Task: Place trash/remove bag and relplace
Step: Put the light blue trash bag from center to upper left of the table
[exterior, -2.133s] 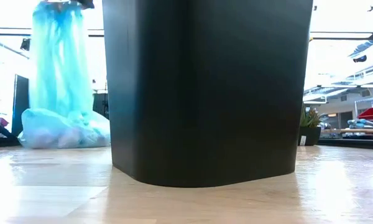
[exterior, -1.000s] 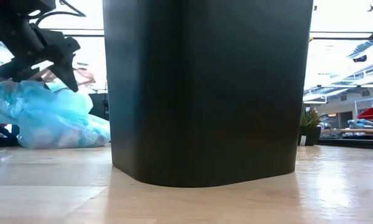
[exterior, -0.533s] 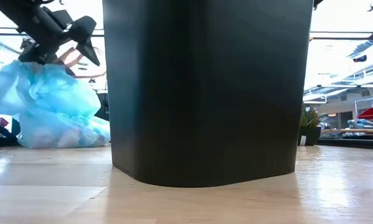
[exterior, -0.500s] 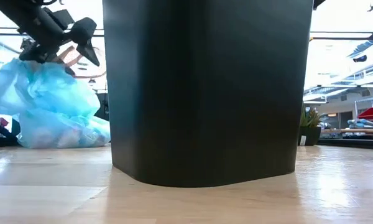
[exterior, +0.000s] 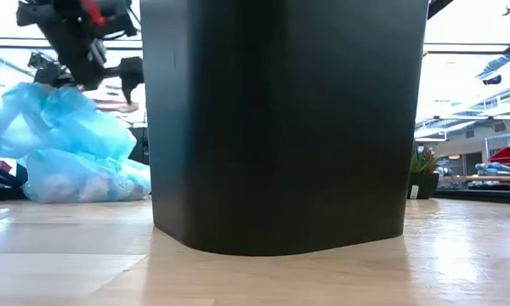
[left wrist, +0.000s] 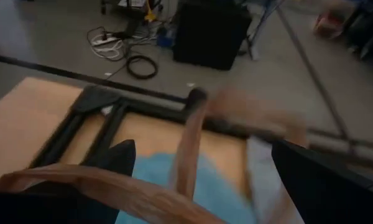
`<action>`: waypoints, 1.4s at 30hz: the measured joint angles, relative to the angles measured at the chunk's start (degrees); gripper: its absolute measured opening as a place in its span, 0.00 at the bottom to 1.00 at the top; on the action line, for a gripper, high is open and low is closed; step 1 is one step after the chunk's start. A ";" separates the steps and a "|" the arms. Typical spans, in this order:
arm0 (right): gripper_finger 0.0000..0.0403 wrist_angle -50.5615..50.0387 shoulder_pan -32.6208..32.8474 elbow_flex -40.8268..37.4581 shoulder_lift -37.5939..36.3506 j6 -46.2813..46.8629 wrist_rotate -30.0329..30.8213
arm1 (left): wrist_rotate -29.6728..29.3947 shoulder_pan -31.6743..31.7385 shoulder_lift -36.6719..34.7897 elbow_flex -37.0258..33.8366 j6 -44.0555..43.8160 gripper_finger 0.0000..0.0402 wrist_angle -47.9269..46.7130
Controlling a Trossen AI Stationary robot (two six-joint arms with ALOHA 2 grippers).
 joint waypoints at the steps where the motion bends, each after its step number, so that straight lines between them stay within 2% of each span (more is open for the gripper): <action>1: 0.36 0.03 0.00 0.00 0.00 -1.17 1.42 | -0.05 0.56 -0.02 1.20 2.15 0.97 1.26; 4: 0.38 1.06 -0.23 0.00 0.73 -3.63 5.19 | -0.06 2.07 -0.15 5.48 7.98 0.97 1.48; 7: 0.40 0.81 -1.05 0.00 3.12 -2.90 5.22 | 0.99 5.34 -0.11 9.23 14.19 0.97 1.00; 12: 0.43 -0.05 -0.90 0.00 8.23 -2.08 5.00 | 13.47 14.43 0.37 11.73 23.50 0.97 1.12; 13: 0.43 0.15 -0.78 0.00 9.06 -2.22 5.12 | 14.54 15.45 0.35 12.35 24.51 0.97 1.28; 18: 0.43 0.39 -0.32 0.00 11.93 -3.47 5.22 | 11.88 17.29 -0.04 18.49 35.60 0.97 6.40; 22: 0.43 1.53 -0.68 0.00 13.19 -3.77 5.74 | 8.81 17.44 -0.10 25.05 49.28 0.97 15.04; 25: 0.43 2.49 -0.95 0.00 13.20 -5.13 7.64 | 9.18 17.38 -0.07 29.52 59.35 0.97 23.03; 28: 0.44 2.89 -1.27 0.00 13.20 -6.86 9.61 | 9.19 17.40 -0.17 31.98 64.98 0.97 27.65; 31: 0.44 3.62 -1.36 0.00 13.20 -7.80 11.20 | 6.78 17.42 -0.10 32.53 67.62 0.97 27.71; 34: 0.44 4.53 -1.42 0.00 13.20 -7.77 11.37 | 2.04 17.42 0.50 32.54 67.41 0.97 20.71; 36: 0.44 5.23 -1.42 0.00 13.20 -7.77 11.49 | 1.62 17.42 1.50 32.06 60.85 0.97 11.66; 39: 0.44 5.73 -1.42 0.00 13.20 -7.41 11.56 | 3.95 17.43 2.79 29.30 49.98 0.97 1.51; 42: 0.44 5.87 -1.42 0.00 13.20 -7.31 11.54 | 8.65 17.37 3.61 25.25 41.26 0.97 -0.11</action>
